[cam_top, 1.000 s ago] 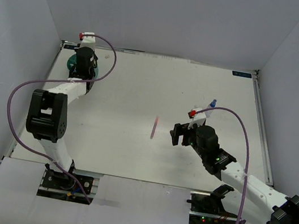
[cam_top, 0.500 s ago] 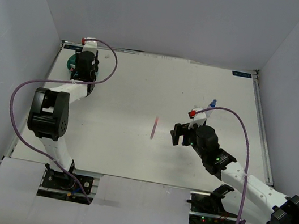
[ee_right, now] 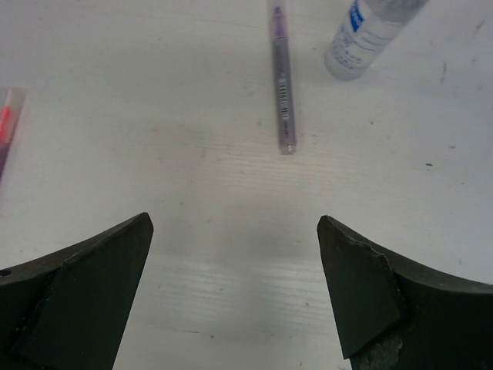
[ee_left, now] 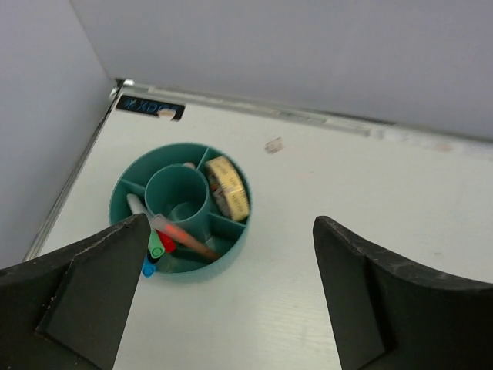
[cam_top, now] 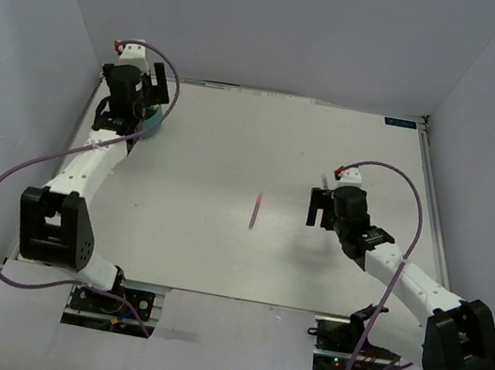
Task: Sort the stationery into containers
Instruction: Pick up the pen from the center of the board.
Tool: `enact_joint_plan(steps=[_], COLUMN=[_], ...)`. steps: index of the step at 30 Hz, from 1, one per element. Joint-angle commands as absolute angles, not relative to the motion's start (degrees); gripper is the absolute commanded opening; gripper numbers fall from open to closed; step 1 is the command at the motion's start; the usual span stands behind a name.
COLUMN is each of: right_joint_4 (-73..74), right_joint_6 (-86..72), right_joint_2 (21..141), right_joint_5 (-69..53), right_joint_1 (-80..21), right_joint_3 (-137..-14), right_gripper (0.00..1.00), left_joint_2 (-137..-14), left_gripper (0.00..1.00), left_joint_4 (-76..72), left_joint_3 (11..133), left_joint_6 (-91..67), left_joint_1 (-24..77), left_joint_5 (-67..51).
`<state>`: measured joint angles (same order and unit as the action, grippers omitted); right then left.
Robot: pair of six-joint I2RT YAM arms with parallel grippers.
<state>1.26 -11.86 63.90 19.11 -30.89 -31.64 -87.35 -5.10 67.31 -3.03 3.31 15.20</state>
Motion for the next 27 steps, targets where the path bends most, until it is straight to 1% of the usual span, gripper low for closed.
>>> enact_joint_plan(steps=[1,3,4,6,8,9,13,14,15,16,20,21,23,27], right_joint_4=[3.4,3.4,3.3,3.4,3.4,3.4,3.4,3.4,3.4,3.4,3.3,3.0,2.6,1.3], right_joint_6=[-13.8,-13.7,-13.2,-12.8,-12.3,-12.1,-11.4,-11.2,-11.1,-11.1,-10.8,-10.8,-10.7,-10.4], right_joint_2=[66.8,69.3,70.3,73.8,76.4,78.8,84.4,85.2,86.8,87.6,90.9,91.9,93.2,94.7], right_joint_5=[17.3,17.1,17.1,17.1,17.7,17.8,17.6,18.3,18.4,18.4,17.4,17.1,16.5,16.6], right_joint_1=[-25.9,-24.9,-24.5,-24.0,-23.4,-23.1,-22.1,-22.1,-22.0,-22.0,-21.8,-21.9,-21.8,-21.9], right_joint_3=[-35.7,-37.3,-37.8,-40.2,-41.7,-43.2,-46.7,-47.3,-47.8,-48.7,-50.1,-50.1,-50.0,-49.5], right_gripper=[0.94,0.96,0.98,1.00,1.00,0.94,0.87,0.87,0.83,0.82,0.74,0.69,0.67,0.67], left_joint_2=[-78.4,-75.5,-72.2,-68.7,-64.4,-63.2,-58.5,-57.5,-57.3,-57.1,-56.8,-56.8,-56.6,-56.3], left_gripper=[0.98,0.98,0.98,0.98,0.98,0.98,0.98,0.98,0.98,0.98,0.98,0.98,0.98,0.98], left_joint_4=[5.6,7.4,7.7,7.6,7.4,7.3,6.9,6.7,6.7,7.0,7.8,8.0,8.3,8.4], left_joint_3=[70.5,69.1,67.9,63.0,60.1,57.3,51.8,50.7,49.8,48.5,48.3,48.4,48.5,48.4], left_joint_6=[-9.3,-12.0,-12.6,-14.7,-15.6,-16.1,-17.8,-17.8,-17.5,-17.2,-16.5,-16.5,-16.4,-16.4], left_joint_1=[3.3,3.2,3.2,3.3,3.3,3.3,3.3,3.3,3.5,4.0,6.0,6.2,6.3,6.9], left_joint_5=[7.6,5.4,4.2,1.0,-2.3,-5.0,-8.0,-7.8,-7.5,-6.6,-5.5,-5.3,-4.3,-4.0])
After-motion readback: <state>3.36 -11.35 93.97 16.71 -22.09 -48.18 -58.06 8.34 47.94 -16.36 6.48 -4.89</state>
